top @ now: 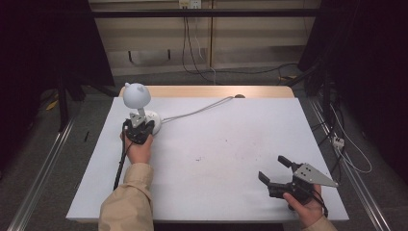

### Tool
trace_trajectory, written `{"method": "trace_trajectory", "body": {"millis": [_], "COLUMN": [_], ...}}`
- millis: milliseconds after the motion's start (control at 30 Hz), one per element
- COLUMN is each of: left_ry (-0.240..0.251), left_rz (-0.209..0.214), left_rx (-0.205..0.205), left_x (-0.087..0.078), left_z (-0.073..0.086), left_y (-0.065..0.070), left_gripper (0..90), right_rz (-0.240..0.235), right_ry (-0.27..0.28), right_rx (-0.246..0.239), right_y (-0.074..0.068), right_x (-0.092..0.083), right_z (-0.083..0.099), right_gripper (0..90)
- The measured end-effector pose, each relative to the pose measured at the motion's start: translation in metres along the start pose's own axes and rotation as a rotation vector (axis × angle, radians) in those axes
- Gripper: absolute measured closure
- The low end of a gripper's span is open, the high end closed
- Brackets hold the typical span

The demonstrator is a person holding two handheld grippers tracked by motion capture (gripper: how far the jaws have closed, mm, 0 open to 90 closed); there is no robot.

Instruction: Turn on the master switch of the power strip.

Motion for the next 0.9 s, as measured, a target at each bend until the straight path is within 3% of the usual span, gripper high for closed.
{"method": "trace_trajectory", "body": {"millis": [467, 500, 667, 767, 900], "left_ry": [0.002, -0.011, -0.009, -0.015, -0.018], "left_rz": [-0.022, -0.023, -0.013, -0.029, -0.028], "left_rx": [-0.014, 0.001, 0.004, -0.016, -0.003], "left_x": [0.0027, 0.0022, 0.0058, 0.0079, 0.0078], "left_z": [0.0004, 0.0016, -0.0019, -0.0031, -0.0024], "left_y": [-0.0046, -0.0058, -0.0018, -0.0005, -0.0005], "left_gripper": [90.0, 90.0, 90.0, 90.0, 90.0], "right_rz": [-0.003, -0.003, -0.005, -0.007, -0.006], "right_ry": [-0.003, -0.003, -0.004, -0.003, -0.002], "right_rx": [0.004, 0.005, 0.004, 0.004, 0.004], "right_y": [-0.0004, -0.0005, -0.0007, -0.0004, 0.0002], "right_x": [0.0004, 0.0005, 0.0009, 0.0009, -0.0003], "right_z": [0.0007, 0.0007, 0.0009, 0.0007, 0.0007], "right_gripper": [6.1, 6.1, 6.1, 6.1, 6.1]}}
Point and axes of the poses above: each handheld gripper's, and its own axes: x roughly forward along the jaws, z roughly out of its underside, y roughly to its right, the point moved 9 cm from there along x, roughly forward along the jaws, and after that the axes turned 13 degrees about x, right-handed, at the moved point
